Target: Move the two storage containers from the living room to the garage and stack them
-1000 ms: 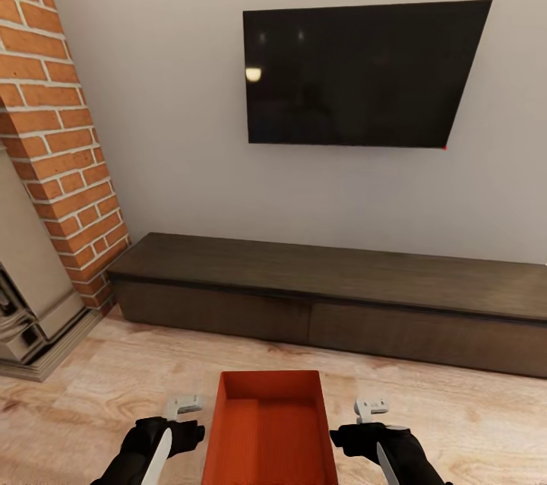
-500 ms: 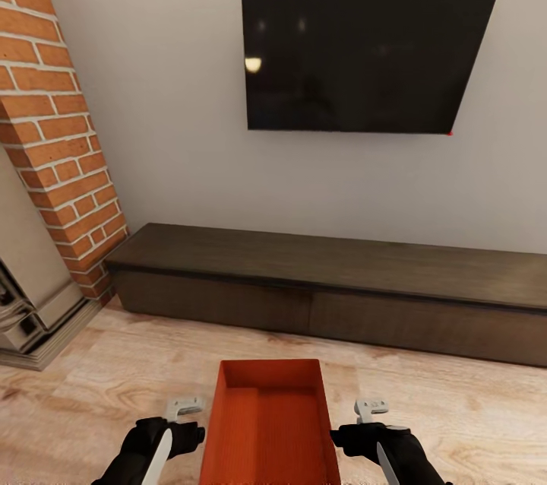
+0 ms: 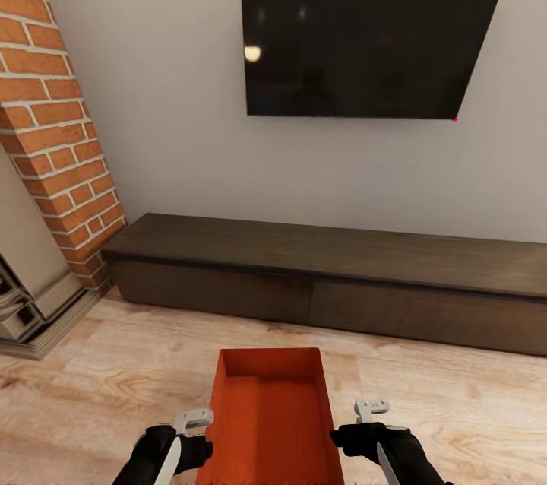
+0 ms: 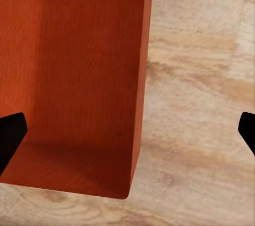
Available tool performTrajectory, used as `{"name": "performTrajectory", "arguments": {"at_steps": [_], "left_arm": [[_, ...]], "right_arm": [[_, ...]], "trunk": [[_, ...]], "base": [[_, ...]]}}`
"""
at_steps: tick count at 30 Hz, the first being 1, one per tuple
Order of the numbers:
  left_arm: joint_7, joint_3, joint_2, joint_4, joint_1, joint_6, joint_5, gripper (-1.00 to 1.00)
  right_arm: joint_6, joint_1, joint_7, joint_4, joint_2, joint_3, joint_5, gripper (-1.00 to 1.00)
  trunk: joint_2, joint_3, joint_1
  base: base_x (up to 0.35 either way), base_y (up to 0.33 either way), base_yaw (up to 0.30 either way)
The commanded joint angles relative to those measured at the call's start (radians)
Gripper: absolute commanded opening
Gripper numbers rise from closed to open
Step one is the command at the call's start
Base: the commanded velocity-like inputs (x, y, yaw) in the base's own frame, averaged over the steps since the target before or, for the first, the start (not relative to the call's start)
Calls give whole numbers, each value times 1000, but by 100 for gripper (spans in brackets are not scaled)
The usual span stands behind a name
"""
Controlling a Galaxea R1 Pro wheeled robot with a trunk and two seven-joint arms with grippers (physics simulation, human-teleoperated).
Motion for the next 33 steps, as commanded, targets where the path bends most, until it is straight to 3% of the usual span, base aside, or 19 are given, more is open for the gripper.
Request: {"name": "performTrajectory", "arguments": {"at_steps": [1,5,10,19,33], "left_arm": [[8,2,-1,3,0,4,10,100],[7,2,1,7,-2,-3,11,100],[7,2,0,5,-2,-11,13,100],[12,2,0,3,-2,-113,11,100],[10,2,0,3,-2,-111,10,100]], "right_arm": [[5,0,5,-1,0,-1,5,100],[5,0,5,-1,0,0,5,100],[5,0,5,-1,0,-1,5,100],[5,0,5,-1,0,-3,4,100],[5,0,11,27,0,-2,3,100]], "trunk": [[-8,-6,4],[-36,-24,19],[-36,-26,19],[-36,-26,19],[-36,-35,19]], "base": [[0,0,0],[0,0,0],[0,0,0],[0,0,0],[0,0,0]]}}
